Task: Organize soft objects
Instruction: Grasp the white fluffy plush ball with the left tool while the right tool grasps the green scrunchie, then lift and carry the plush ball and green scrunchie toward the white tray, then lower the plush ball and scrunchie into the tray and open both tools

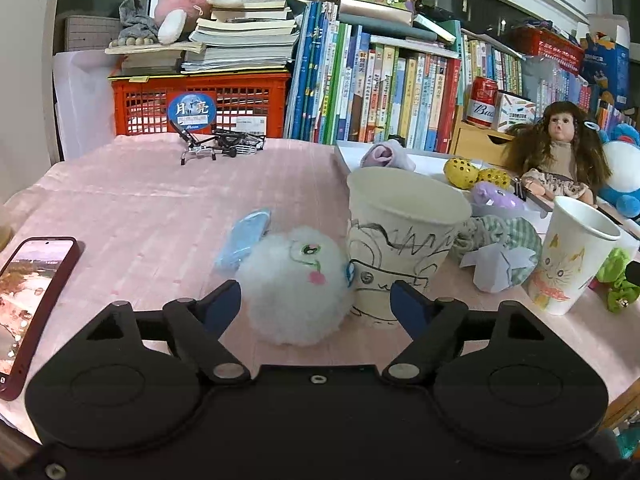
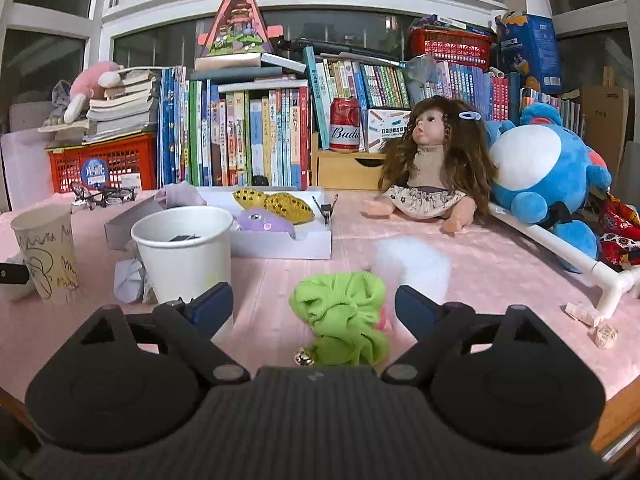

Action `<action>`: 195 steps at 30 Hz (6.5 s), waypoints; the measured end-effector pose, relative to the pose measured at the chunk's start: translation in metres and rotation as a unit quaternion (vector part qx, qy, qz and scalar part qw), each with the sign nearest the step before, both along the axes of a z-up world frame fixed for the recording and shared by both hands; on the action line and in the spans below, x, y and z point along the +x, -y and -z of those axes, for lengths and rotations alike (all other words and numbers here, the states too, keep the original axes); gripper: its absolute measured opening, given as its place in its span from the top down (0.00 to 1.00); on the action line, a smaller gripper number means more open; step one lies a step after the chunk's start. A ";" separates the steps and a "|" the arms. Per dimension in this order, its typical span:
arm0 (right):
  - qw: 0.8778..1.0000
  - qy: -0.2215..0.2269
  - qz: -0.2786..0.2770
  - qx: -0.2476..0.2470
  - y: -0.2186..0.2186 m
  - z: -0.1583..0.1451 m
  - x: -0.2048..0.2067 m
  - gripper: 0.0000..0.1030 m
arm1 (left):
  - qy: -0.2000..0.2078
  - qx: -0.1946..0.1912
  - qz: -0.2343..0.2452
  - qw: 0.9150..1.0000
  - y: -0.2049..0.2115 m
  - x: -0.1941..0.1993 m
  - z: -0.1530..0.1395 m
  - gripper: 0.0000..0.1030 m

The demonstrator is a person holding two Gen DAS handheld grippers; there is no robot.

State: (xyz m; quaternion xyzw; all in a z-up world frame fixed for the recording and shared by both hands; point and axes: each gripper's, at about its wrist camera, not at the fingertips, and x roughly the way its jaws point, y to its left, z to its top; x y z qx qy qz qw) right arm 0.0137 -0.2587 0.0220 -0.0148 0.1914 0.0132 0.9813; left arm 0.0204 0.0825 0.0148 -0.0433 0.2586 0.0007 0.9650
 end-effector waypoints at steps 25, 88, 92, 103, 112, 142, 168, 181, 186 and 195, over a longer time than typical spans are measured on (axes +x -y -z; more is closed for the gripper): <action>0.998 -0.043 0.040 -0.002 -0.005 0.024 0.021 0.56 | -0.026 0.055 -0.010 0.998 0.012 0.010 0.019 0.61; 0.999 -0.027 0.003 0.019 -0.021 0.021 -0.011 0.63 | 0.014 -0.013 -0.048 0.999 -0.011 -0.018 -0.003 0.39; 1.000 -0.014 0.010 0.012 -0.019 0.009 -0.009 0.63 | 0.022 -0.007 -0.049 0.999 -0.015 -0.016 -0.016 0.39; 0.999 0.007 0.025 0.040 0.008 -0.045 0.024 0.64 | 0.044 -0.001 -0.017 0.999 -0.026 0.009 -0.073 0.39; 0.998 -0.006 -0.003 0.068 0.017 -0.083 0.073 0.63 | 0.036 -0.019 0.040 0.998 -0.019 0.059 -0.127 0.39; 0.980 -0.191 -0.038 0.038 -0.006 -0.056 0.207 0.63 | -0.212 -0.050 0.095 0.971 0.053 0.254 -0.080 0.39; 0.970 -0.240 -0.038 0.022 -0.026 -0.017 0.269 0.63 | -0.265 -0.066 0.071 0.959 0.070 0.325 -0.038 0.39; 0.967 -0.244 -0.035 0.068 -0.005 -0.014 0.266 0.37 | -0.283 -0.066 0.075 0.954 0.071 0.323 -0.035 0.21; 0.968 -0.234 -0.036 0.080 0.002 -0.020 0.258 0.29 | -0.266 -0.065 0.075 0.959 0.070 0.314 -0.044 0.17; 0.975 -0.195 -0.050 0.094 0.006 -0.043 0.228 0.20 | -0.222 -0.043 0.076 0.971 0.071 0.274 -0.068 0.15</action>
